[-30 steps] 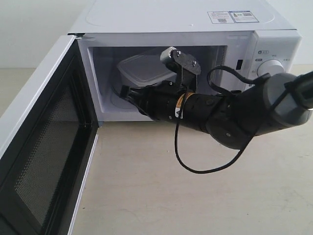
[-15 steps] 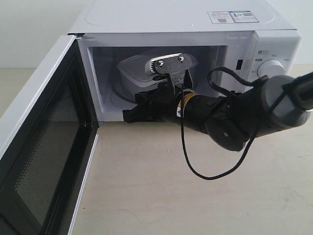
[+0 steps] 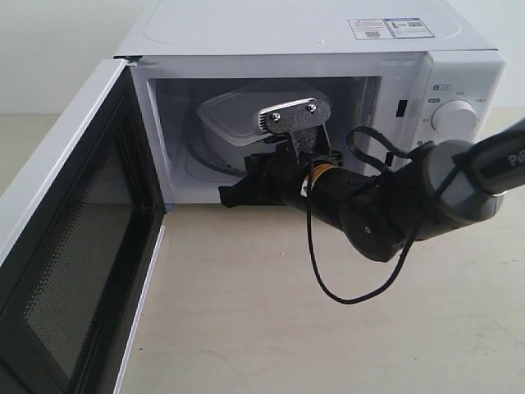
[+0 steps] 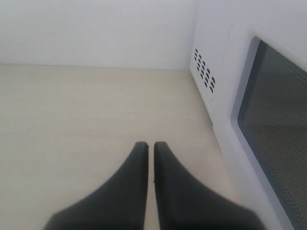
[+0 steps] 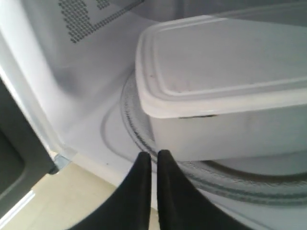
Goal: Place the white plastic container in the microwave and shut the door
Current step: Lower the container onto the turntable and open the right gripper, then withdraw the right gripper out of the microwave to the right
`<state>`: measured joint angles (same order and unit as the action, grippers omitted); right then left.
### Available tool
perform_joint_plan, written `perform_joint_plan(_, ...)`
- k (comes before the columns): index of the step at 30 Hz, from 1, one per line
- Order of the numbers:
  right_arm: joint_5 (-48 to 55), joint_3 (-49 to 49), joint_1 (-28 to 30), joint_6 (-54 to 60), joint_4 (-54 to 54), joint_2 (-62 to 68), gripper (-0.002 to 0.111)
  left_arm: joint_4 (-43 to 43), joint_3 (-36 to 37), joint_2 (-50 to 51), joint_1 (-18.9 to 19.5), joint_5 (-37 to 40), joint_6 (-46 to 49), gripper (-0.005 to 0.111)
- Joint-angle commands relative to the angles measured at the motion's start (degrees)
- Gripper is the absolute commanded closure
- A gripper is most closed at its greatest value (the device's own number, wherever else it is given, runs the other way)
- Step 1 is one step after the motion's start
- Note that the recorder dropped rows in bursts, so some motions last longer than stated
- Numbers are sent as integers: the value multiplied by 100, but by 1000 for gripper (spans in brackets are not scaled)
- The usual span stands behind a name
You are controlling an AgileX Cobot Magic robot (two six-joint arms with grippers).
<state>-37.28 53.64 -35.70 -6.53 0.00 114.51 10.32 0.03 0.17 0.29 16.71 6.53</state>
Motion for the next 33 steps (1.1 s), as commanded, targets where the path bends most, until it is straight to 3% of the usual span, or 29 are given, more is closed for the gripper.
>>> perform_joint_plan(1,-302,5,88,106,176,109,108,42,-3,-17,17,-40,-51,102)
perform_joint_plan(24,243,1331,102,324,491,742,108,42,-3,-17,17,-40,-51,102)
perform_joint_plan(33,635,1372,114,255,491,742,108,42,-3,-17,17,-40,-51,102)
